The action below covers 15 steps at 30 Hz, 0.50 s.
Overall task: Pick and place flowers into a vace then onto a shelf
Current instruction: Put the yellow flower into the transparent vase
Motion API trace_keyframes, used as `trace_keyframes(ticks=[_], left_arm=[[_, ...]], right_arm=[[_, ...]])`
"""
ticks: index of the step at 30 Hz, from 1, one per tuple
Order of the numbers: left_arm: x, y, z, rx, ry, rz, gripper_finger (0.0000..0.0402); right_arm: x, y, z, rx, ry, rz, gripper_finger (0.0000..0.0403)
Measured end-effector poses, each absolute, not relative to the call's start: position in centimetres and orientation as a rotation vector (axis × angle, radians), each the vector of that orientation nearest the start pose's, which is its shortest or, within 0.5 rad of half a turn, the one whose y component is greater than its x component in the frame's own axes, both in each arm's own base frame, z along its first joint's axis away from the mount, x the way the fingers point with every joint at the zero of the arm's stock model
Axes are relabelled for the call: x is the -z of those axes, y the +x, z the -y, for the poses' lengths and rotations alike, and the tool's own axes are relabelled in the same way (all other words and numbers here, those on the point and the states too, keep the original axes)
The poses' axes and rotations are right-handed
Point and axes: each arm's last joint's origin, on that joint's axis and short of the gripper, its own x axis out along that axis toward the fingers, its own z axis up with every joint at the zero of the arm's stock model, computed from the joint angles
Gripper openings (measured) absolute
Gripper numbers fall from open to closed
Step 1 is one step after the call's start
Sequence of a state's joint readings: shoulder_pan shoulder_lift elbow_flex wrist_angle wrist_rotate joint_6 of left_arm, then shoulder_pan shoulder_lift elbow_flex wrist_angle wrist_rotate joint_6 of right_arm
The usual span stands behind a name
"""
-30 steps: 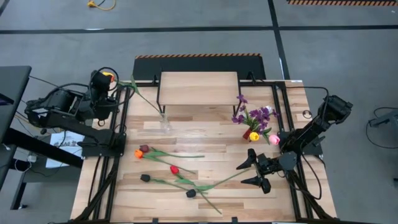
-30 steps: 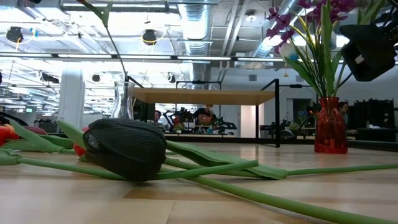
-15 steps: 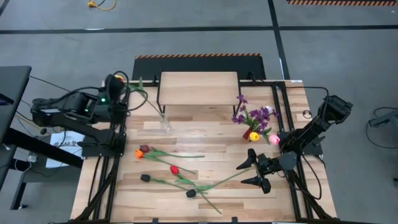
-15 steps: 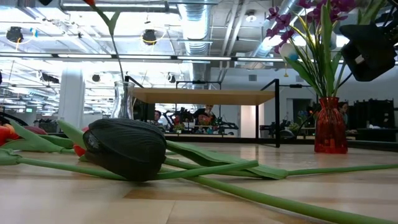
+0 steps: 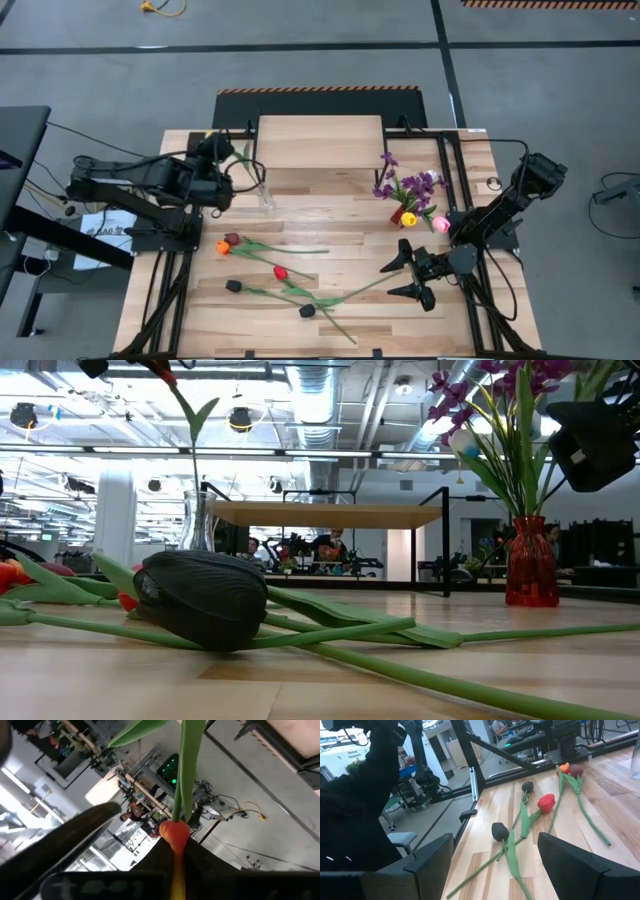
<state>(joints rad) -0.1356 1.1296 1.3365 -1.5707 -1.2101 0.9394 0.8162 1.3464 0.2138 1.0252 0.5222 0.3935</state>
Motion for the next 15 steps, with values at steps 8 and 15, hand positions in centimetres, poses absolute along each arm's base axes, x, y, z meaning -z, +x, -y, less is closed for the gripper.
trace_keyframes(ticks=[8,15], left_arm=[[-36.6,16.9,-0.4,-0.263,1.649,-1.594,0.0],[-36.5,17.1,-0.4,-0.276,1.636,-1.592,0.0]], right_arm=[[-15.5,15.6,-14.4,-0.273,0.324,-0.141,0.0286],[-15.4,15.6,-14.4,-0.272,0.321,-0.144,0.0286]])
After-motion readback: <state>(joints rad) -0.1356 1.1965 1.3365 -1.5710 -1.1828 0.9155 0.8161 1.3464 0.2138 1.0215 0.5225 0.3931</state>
